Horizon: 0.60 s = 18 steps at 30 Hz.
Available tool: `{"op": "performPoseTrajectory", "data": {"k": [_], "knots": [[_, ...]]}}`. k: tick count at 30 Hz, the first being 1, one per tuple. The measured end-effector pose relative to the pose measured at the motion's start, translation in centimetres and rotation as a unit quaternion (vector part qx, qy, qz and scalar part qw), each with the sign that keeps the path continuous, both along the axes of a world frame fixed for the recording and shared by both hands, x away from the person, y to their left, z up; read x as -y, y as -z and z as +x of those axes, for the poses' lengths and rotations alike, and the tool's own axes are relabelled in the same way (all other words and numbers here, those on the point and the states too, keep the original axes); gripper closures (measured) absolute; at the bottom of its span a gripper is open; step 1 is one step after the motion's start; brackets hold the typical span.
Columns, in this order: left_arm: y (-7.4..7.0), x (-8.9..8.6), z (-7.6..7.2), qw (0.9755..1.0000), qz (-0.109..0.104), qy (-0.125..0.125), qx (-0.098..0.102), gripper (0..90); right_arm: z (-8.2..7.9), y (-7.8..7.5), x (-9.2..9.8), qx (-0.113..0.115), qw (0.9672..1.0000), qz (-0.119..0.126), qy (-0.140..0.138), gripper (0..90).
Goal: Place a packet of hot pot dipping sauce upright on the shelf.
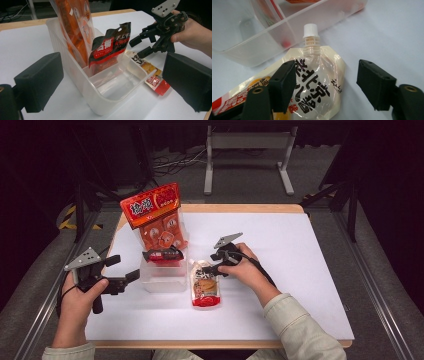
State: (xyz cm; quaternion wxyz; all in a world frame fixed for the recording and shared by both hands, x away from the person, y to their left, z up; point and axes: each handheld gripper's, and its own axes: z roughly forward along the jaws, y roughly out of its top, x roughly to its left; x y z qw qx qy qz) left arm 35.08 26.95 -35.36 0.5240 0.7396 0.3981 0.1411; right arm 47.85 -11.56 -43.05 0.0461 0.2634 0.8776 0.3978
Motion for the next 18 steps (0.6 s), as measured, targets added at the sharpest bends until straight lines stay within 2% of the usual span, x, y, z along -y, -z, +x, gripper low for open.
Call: {"op": "performPoseTrajectory", "data": {"k": [4, 7, 10, 15, 18], "knots": [[0.1, 0.0, 0.1, 1.0000, -0.005, -0.003, 0.000, 4.0, 0.1, 0.4, -0.2, -0.004, 0.9999, -0.010, -0.005, 32.5], [0.1, 0.1, 0.1, 0.9999, -0.009, 0.001, 0.006, 3.0, 0.2, 0.8, -0.3, -0.020, 0.9998, -0.008, -0.004, 32.0], [0.1, 0.1, 0.1, 0.9997, -0.016, -0.004, 0.018, 3.0, 0.2, 0.9, -0.4, -0.015, 0.9998, -0.011, -0.003, 29.9], [0.2, 0.3, 0.2, 0.9998, -0.007, -0.002, 0.020, 3.2, 0.3, 1.0, -0.5, -0.017, 0.9998, -0.009, -0.003, 29.0], [0.2, 0.4, 0.2, 0.9998, 0.000, 0.002, 0.018, 3.3, 0.2, 1.1, -0.7, -0.027, 0.9996, -0.002, -0.003, 28.4]]}}
